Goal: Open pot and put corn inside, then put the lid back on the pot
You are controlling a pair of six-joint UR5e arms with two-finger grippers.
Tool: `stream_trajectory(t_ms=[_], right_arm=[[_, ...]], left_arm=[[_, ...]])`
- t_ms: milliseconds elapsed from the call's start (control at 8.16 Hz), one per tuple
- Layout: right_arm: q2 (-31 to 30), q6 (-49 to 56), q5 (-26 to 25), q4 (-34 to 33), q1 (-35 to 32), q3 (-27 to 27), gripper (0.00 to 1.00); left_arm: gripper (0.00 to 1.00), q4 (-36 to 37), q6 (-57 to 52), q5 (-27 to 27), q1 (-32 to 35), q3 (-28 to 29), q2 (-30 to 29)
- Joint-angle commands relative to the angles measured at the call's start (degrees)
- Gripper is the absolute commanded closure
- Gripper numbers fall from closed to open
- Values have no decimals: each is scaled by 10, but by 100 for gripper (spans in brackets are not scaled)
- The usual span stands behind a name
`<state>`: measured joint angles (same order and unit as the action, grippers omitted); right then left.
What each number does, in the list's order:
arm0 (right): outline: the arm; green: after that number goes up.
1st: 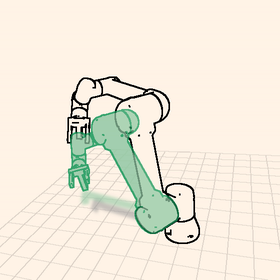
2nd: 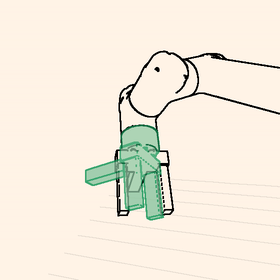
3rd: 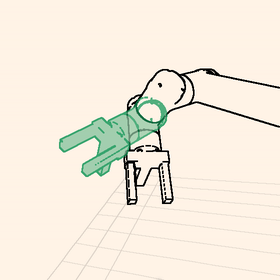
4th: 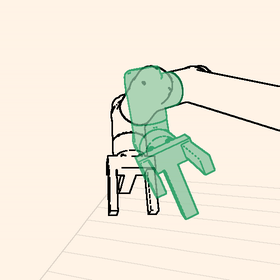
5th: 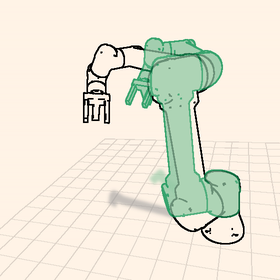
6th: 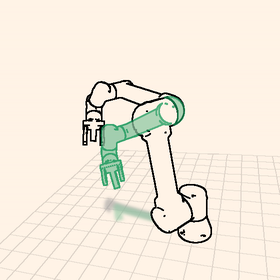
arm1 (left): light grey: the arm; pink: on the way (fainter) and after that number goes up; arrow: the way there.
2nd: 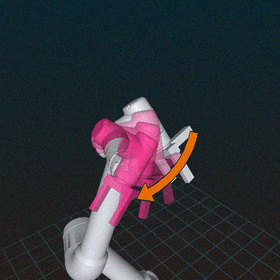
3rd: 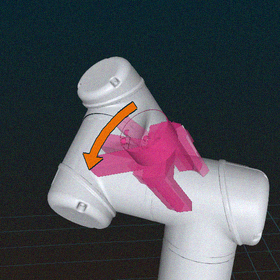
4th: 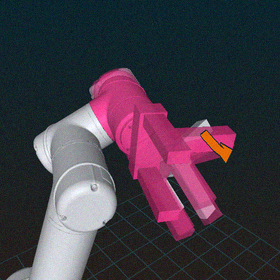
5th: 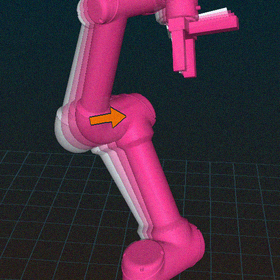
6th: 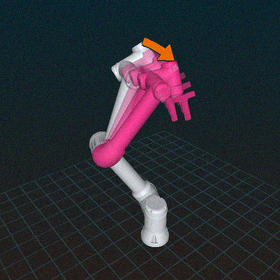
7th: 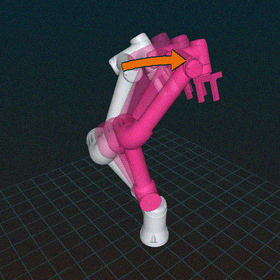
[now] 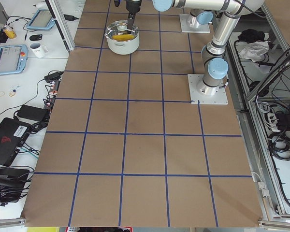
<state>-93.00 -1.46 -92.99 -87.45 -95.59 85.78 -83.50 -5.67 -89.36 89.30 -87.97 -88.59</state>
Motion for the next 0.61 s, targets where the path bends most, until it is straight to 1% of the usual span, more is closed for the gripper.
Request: stream_trajectory(t_ms=[0,490], right_arm=[[0,0,0,0,0,0,0],[0,1,0,0,0,0,0]], left_arm=[[0,0,0,1,0,0,3],[0,0,1,1,0,0,-3]])
